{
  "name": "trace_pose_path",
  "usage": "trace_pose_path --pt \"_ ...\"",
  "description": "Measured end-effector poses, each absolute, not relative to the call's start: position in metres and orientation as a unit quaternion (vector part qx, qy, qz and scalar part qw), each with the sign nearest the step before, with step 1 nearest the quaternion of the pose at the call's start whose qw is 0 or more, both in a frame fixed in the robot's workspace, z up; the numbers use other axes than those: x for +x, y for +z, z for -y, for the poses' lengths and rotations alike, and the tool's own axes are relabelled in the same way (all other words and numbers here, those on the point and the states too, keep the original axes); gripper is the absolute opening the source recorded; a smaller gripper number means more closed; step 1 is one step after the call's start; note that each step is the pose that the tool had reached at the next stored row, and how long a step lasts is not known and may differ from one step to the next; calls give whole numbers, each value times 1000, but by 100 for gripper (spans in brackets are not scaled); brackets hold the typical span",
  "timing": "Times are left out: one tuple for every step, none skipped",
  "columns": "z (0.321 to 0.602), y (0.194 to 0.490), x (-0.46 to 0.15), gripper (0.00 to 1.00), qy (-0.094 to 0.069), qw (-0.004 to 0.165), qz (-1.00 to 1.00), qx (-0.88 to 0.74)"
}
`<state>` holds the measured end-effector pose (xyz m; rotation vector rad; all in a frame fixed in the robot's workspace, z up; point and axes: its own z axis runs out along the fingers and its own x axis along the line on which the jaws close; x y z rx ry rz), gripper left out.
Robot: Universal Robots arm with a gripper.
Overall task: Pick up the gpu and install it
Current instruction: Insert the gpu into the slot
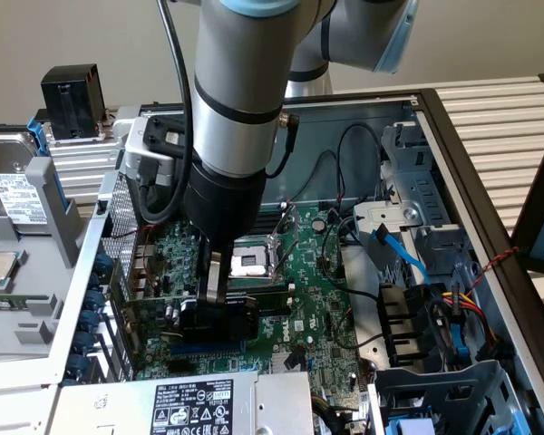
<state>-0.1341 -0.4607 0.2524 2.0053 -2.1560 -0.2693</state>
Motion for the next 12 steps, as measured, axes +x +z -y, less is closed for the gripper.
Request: trace_pose_path --pt "461 252 -134 26 -91 92 726 675" --pt "461 252 -134 26 -91 92 726 675" --pt "461 252 -134 26 -91 92 726 675" --pt "461 252 -134 26 -91 92 726 675" --pt "461 252 -134 26 -91 92 726 675" --pt "461 252 -134 26 -91 92 726 675" --pt "461 252 -134 26 -91 92 726 675" --pt "461 252 -134 26 -91 92 726 675" --pt "461 252 -134 26 -91 92 726 675" --pt "461 252 -134 26 -91 92 726 675" --pt "461 252 -134 26 -91 92 726 675" --pt "461 252 -134 26 -91 92 726 675"
